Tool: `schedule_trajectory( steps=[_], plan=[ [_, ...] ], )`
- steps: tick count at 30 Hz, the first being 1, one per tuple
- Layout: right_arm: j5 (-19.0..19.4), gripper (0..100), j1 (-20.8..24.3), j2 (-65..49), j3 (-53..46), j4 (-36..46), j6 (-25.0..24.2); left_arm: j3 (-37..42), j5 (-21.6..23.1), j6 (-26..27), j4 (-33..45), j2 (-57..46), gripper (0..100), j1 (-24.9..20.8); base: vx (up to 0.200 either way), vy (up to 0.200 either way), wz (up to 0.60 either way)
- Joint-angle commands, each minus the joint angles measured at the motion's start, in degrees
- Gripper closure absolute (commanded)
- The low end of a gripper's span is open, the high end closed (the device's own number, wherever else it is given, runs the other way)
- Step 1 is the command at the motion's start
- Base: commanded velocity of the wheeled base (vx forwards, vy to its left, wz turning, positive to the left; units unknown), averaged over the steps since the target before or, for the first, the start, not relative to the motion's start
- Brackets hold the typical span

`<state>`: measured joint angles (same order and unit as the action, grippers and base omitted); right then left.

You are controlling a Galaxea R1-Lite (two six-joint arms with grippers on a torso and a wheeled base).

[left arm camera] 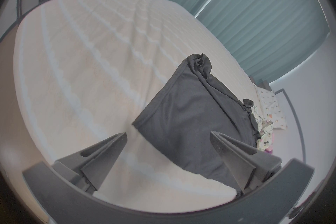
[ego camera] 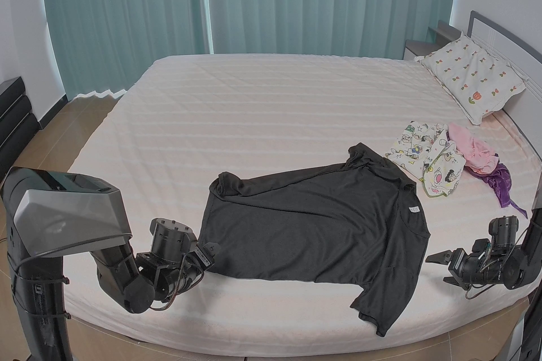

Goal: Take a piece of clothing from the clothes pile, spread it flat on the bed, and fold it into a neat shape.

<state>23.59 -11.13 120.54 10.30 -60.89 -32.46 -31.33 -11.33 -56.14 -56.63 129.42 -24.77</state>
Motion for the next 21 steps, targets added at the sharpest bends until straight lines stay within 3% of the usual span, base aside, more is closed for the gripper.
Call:
schedule_trajectory(
  steps=[1, 13, 14, 21],
  plan=[
    [0.1, 0, 1.1, 0.6, -0.4, -0.2, -0.1, -6.6, -4.2, 4.2, 3.1, 4.2, 0, 0.2, 0.0, 0.0, 0.0],
    [0.1, 0, 1.2, 0.9, -0.3, -0.2, 0.0, -11.7, -5.5, 4.8, 5.2, 8.8, 0, 0.3, 0.0, 0.0, 0.0],
    [0.1, 0, 1.3, 0.9, -0.5, -0.2, 0.0, -11.9, -5.5, 4.9, 5.1, 9.2, 100, 0.3, 0.0, 0.0, 0.0],
    [0.1, 0, 1.5, 1.5, -1.2, -0.1, 2.8, -8.7, -5.6, 5.0, 5.4, 8.6, 100, 0.4, 0.0, 0.0, 0.0]
  ],
)
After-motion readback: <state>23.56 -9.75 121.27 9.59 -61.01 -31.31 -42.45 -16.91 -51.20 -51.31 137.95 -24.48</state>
